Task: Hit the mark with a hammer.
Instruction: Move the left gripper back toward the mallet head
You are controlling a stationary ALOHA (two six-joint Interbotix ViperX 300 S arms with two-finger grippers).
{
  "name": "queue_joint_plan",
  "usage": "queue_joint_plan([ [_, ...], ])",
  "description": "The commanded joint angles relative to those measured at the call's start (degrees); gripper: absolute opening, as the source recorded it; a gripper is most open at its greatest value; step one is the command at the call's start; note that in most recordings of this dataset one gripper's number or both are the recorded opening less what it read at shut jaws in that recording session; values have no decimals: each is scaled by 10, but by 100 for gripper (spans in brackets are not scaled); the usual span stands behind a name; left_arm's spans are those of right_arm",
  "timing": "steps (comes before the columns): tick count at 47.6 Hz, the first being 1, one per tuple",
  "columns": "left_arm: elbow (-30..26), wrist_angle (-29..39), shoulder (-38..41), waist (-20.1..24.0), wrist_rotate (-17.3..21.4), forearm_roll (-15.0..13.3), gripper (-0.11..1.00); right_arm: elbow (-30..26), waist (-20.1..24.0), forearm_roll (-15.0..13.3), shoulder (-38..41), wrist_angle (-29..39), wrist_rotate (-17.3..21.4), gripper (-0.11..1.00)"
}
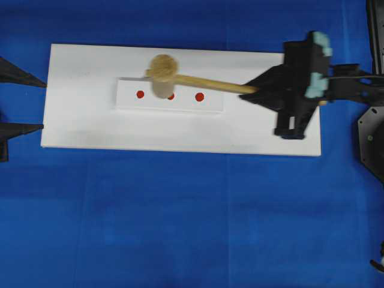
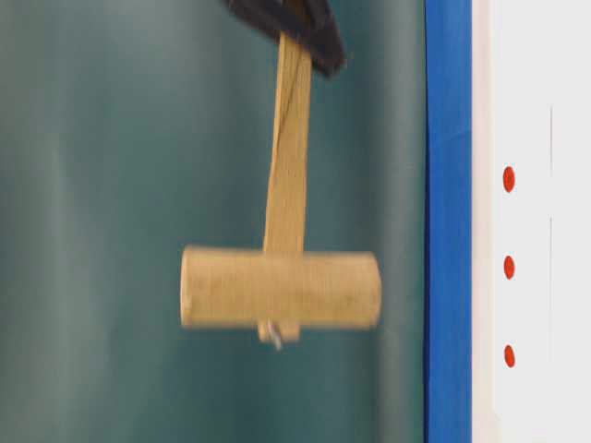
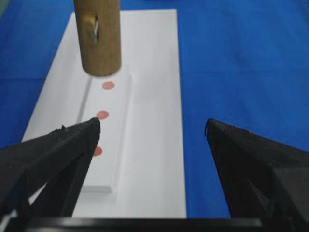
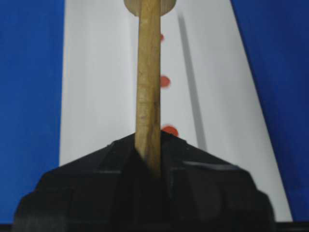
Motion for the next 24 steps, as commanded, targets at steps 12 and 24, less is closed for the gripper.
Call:
queue_joint_plan([
  [12, -5, 0, 8, 3, 0, 0, 88, -121, 7, -4, 103, 6, -1, 2],
  [24, -5, 2, 9, 3, 0, 0, 88, -148, 8, -13, 125, 21, -1, 2],
])
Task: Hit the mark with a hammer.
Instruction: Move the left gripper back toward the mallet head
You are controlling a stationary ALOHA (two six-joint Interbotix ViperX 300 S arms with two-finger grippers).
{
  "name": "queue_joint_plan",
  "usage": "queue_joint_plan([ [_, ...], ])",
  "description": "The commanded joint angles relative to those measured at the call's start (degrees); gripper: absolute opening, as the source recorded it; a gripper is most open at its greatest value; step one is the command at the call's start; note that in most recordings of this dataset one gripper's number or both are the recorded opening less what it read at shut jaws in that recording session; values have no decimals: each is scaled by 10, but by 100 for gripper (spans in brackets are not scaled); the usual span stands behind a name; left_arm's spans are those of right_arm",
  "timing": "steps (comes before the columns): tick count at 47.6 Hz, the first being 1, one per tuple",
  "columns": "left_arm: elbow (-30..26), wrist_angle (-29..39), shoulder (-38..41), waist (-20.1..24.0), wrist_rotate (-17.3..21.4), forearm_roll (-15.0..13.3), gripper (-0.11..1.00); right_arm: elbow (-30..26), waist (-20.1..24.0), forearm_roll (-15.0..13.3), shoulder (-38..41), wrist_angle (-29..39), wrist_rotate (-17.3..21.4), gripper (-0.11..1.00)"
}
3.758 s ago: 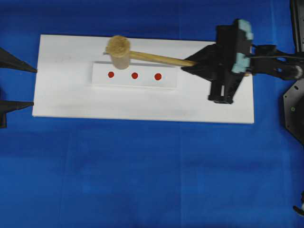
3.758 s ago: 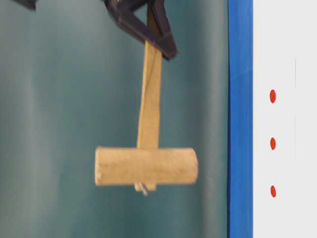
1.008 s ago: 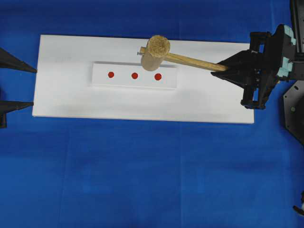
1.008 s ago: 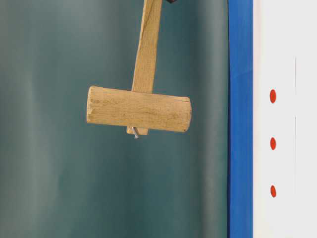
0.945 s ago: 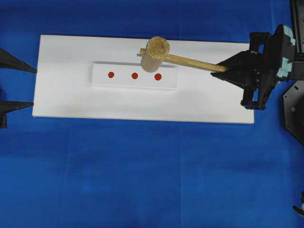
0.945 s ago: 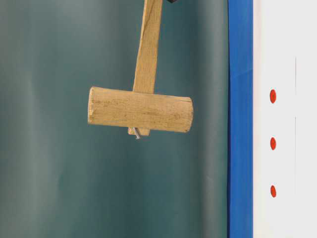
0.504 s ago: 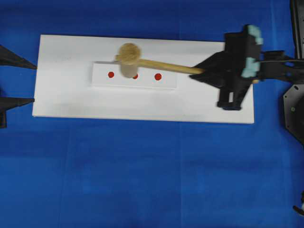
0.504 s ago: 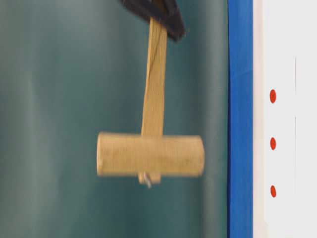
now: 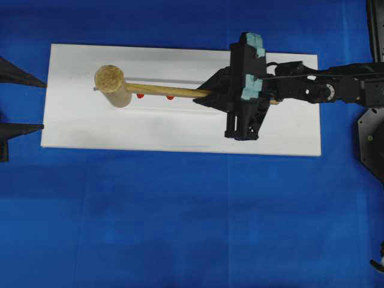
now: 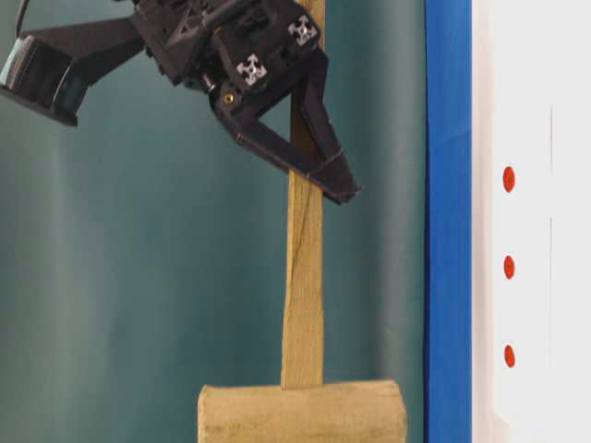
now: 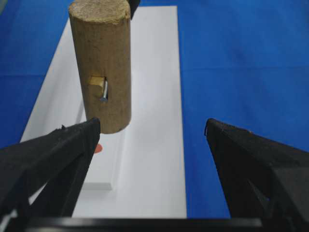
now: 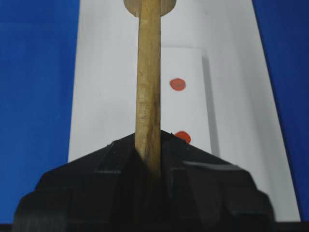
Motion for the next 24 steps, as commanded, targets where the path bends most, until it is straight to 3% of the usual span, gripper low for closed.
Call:
queue_joint_plan([
  [1, -5, -4, 8, 3, 0, -1, 88, -21, 1, -2, -7, -3, -2, 2],
  [11, 2, -66, 39, 18, 0, -1, 88, -24, 3, -3, -7, -2, -2, 2],
  [24, -6, -192, 149, 33, 4, -1, 88, -25, 7, -4, -7, -4, -2, 2],
])
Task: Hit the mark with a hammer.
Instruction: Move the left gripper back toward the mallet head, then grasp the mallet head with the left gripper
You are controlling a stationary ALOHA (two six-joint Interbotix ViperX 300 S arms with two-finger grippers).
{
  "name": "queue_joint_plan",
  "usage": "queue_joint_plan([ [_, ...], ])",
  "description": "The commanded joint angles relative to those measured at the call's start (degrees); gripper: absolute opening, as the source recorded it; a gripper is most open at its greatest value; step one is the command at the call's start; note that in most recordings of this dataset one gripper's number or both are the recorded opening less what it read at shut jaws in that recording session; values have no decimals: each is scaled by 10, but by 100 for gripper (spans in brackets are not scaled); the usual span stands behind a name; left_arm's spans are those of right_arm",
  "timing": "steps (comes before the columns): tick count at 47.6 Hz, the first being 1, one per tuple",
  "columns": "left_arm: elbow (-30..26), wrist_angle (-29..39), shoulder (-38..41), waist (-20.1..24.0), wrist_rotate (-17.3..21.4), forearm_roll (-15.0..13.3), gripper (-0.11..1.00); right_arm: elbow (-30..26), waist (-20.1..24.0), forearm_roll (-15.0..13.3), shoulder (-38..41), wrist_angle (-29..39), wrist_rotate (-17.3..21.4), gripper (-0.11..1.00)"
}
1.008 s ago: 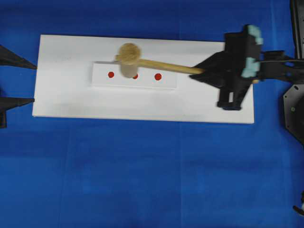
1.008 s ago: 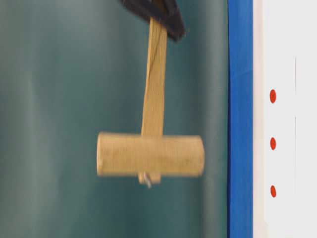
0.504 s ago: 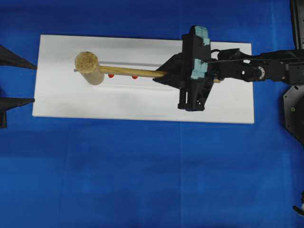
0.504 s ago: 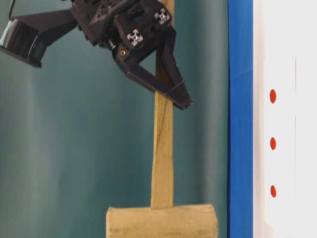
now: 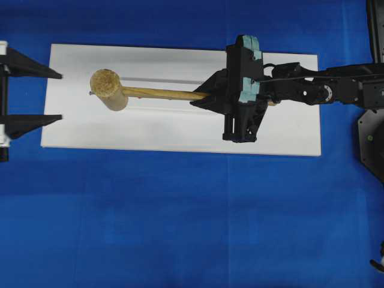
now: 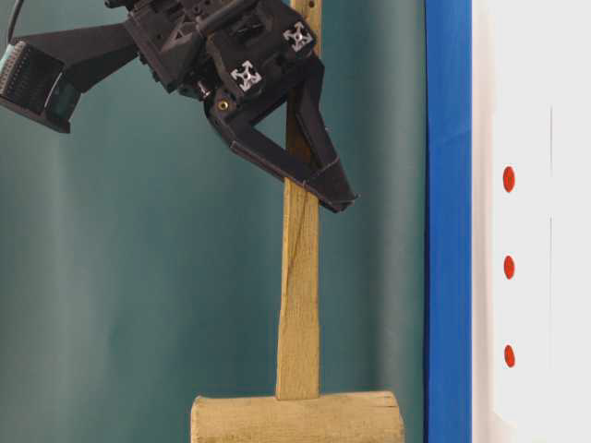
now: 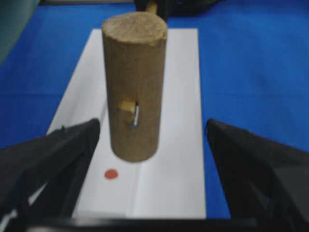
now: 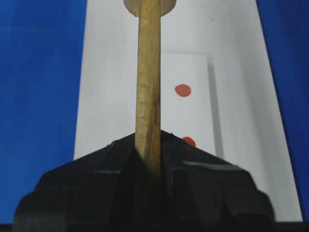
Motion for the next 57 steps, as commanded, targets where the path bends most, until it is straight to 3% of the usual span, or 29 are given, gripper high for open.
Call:
queue_joint_plan([
  [1, -18, -38, 43, 4, 1, -1, 88, -20, 1, -1, -8, -4, -1, 2],
  [17, -71, -129, 193, 4, 1, -1, 93, -20, 2, -3, -8, -4, -1, 2],
  [29, -128, -137, 289, 14, 2, -1, 94, -21, 4, -3, -8, -3, -1, 2],
  [49, -164, -137, 329, 20, 4, -1, 93, -22, 11, -9, -10, -4, -1, 2],
  [53, -163, -131, 329, 20, 4, -1, 86, -22, 10, -10, -10, -4, -1, 2],
  [57, -163, -127, 328, 20, 3, -1, 65, -22, 11, -11, -10, -3, -1, 2],
])
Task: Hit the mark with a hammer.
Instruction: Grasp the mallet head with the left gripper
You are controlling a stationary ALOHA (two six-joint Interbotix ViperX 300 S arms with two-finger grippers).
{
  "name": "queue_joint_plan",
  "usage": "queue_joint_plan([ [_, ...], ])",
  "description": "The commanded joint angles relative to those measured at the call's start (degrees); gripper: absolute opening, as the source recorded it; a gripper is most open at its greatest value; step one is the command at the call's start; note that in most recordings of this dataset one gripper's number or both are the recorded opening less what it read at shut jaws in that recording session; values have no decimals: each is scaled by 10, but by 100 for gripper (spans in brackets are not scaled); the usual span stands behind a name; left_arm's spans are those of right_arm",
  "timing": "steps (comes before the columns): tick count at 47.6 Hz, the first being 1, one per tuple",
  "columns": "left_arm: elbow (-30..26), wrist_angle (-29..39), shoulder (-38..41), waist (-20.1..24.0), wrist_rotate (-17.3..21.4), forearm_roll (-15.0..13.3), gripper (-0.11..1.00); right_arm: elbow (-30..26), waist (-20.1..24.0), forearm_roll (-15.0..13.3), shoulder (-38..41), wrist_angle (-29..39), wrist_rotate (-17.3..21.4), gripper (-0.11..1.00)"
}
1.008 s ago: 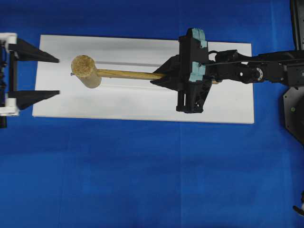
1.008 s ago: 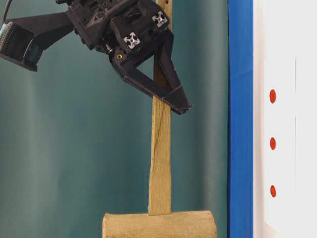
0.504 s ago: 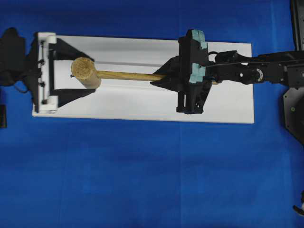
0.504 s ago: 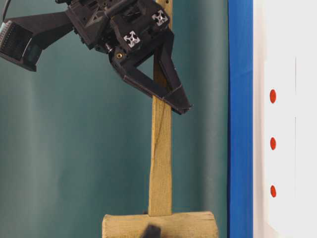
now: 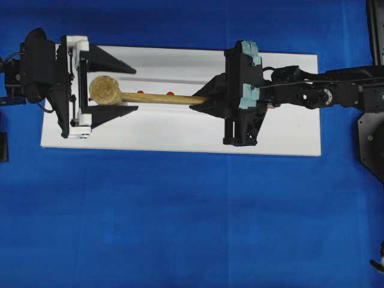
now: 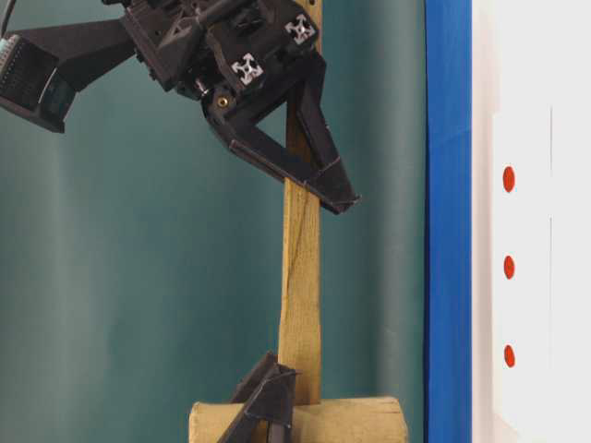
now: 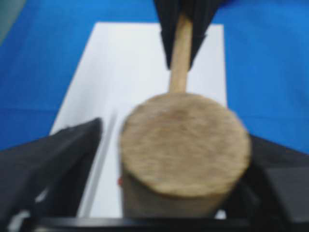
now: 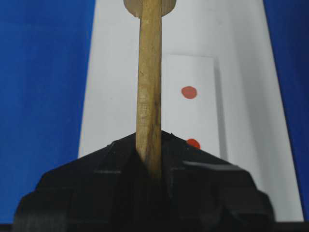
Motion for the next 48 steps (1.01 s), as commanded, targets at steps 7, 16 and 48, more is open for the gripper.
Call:
queue_joint_plan([
  [7, -13, 0, -3, 2, 3, 2, 43, -22, 2, -4, -10, -4, -2, 2],
  [16, -11, 3, -4, 2, 2, 2, 43, -22, 3, -6, -10, -4, -2, 2],
  [48, -9, 14, -9, 2, -7, 0, 43, -19, 4, -6, -12, -24, 0, 84],
])
